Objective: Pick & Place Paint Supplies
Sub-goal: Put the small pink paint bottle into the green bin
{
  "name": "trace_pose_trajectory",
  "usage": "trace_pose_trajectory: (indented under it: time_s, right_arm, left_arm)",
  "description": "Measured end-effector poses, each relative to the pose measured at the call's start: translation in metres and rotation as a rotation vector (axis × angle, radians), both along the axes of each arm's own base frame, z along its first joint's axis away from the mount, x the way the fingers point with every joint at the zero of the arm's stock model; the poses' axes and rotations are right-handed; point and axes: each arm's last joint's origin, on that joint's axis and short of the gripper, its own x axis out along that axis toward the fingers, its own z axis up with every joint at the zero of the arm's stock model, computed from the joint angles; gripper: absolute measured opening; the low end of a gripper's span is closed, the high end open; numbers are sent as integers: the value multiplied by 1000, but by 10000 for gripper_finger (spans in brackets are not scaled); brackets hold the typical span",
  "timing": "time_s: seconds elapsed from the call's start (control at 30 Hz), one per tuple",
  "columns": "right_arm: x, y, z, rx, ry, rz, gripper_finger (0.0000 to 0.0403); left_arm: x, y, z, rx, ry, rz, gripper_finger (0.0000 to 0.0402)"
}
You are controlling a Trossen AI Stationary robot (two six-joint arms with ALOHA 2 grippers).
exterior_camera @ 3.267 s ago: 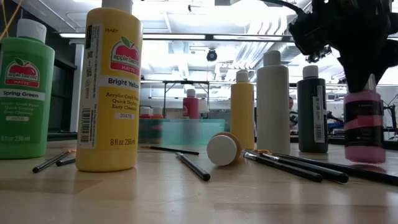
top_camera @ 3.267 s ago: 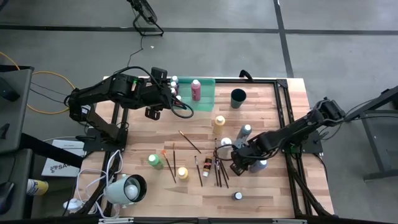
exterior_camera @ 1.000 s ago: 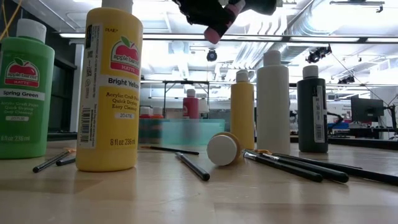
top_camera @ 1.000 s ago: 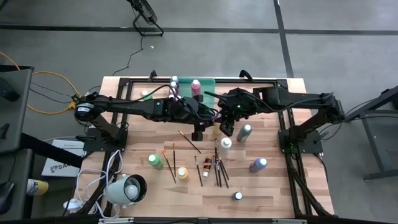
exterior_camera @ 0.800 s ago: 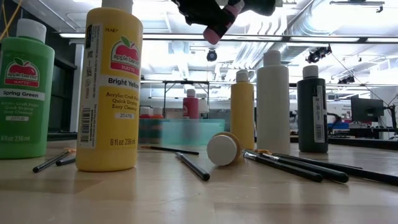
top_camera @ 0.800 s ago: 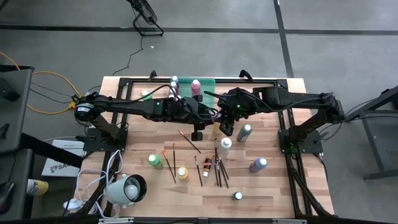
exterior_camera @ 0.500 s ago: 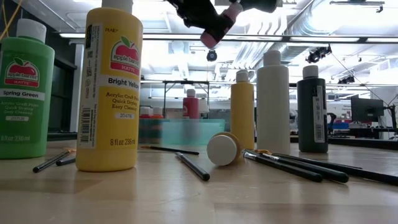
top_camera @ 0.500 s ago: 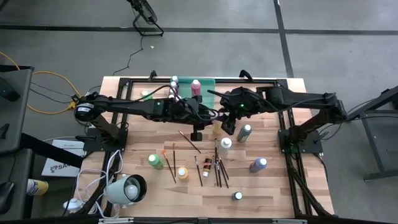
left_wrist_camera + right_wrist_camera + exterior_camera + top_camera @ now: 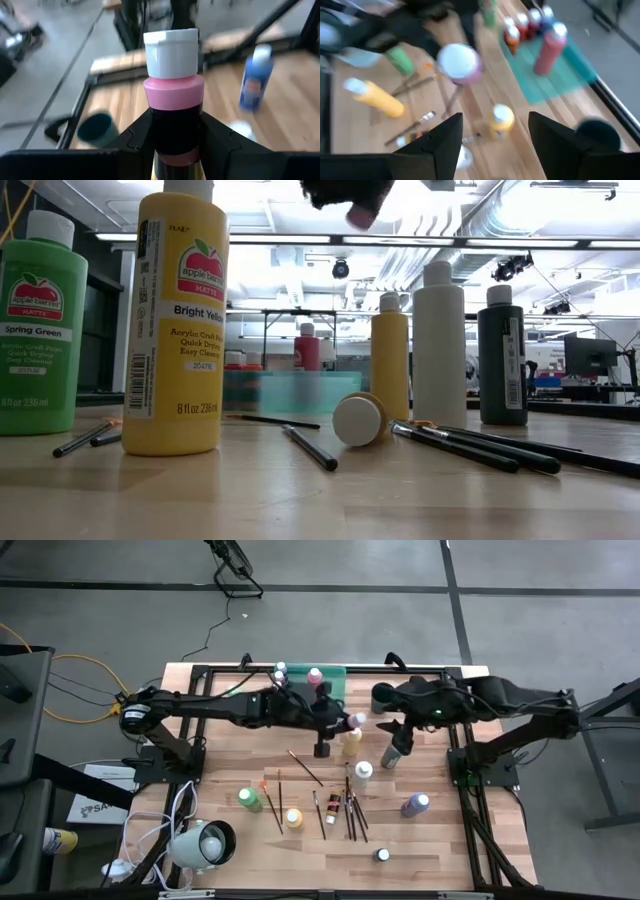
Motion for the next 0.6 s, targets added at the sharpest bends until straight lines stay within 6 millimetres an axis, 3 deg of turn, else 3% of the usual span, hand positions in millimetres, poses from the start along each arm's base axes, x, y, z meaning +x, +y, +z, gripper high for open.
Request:
trace_pose_trajectory:
  time_s: [0.33,0.6]
  right_arm:
    - [13,8,-24,-56,-149,56,210]
    - [30,8,-29,-95,-321,43,210]
  left_arm:
    - [2,21,27,-48,-280,-136,109]
    - [2,20,31,-57,-321,-167,109]
